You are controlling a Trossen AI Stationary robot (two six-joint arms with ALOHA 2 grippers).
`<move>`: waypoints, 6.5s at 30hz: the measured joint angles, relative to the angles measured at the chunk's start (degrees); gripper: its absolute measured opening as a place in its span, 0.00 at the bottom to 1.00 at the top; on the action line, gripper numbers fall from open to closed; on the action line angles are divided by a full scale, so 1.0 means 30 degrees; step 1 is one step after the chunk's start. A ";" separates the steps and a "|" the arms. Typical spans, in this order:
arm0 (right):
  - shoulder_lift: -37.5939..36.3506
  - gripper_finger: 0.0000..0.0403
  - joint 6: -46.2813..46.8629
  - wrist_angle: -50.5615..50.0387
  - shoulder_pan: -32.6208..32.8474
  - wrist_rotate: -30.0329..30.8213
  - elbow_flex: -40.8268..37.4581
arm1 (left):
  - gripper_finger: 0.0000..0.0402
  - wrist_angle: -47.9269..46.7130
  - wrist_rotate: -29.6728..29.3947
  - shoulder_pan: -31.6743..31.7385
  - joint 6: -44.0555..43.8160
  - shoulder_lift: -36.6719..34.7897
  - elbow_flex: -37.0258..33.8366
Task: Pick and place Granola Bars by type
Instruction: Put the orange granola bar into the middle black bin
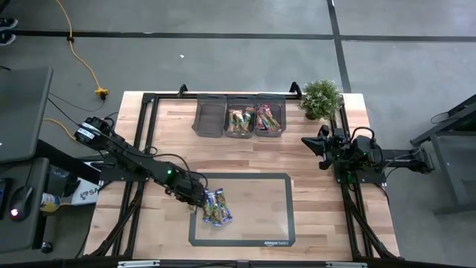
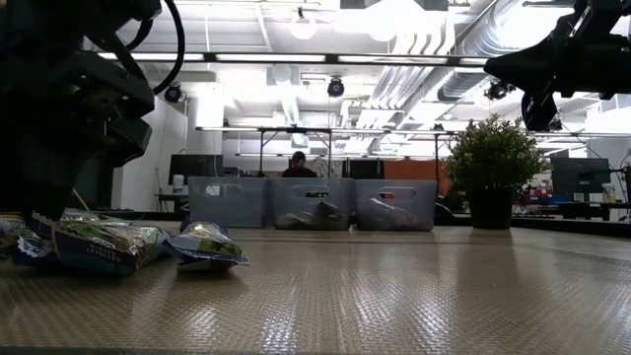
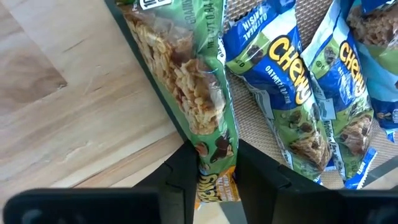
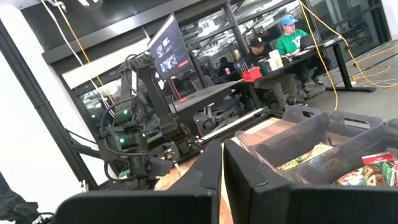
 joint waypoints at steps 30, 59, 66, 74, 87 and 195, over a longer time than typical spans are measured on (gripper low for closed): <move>-0.0001 0.00 0.0000 -0.0023 -0.0005 -0.0004 0.0007 | 0.21 -0.6052 -1.4543 -0.0887 0.6328 -0.3163 0.5523; -0.0007 0.00 0.0000 0.0000 -0.0005 -0.0005 0.0015 | 0.21 -0.1676 -2.3839 0.0006 2.8679 -0.3359 1.5198; -0.0007 0.00 0.0007 0.0000 -0.0005 -0.0005 0.0015 | 0.21 -0.0658 -2.1787 0.1376 2.9040 -0.3344 1.5256; -0.0007 0.00 0.0004 0.0000 -0.0005 -0.0001 0.0015 | 0.21 0.0088 -1.8690 0.3403 2.8386 -0.3344 1.5249; -0.0007 0.00 0.0004 0.0000 -0.0005 -0.0004 0.0015 | 0.21 0.1502 -1.0434 0.8462 2.5656 -0.3344 1.5234; 0.0000 0.00 0.0004 0.0000 -0.0005 -0.0002 0.0000 | 0.21 -1.4231 -0.1674 1.7551 1.9599 1.4395 2.5726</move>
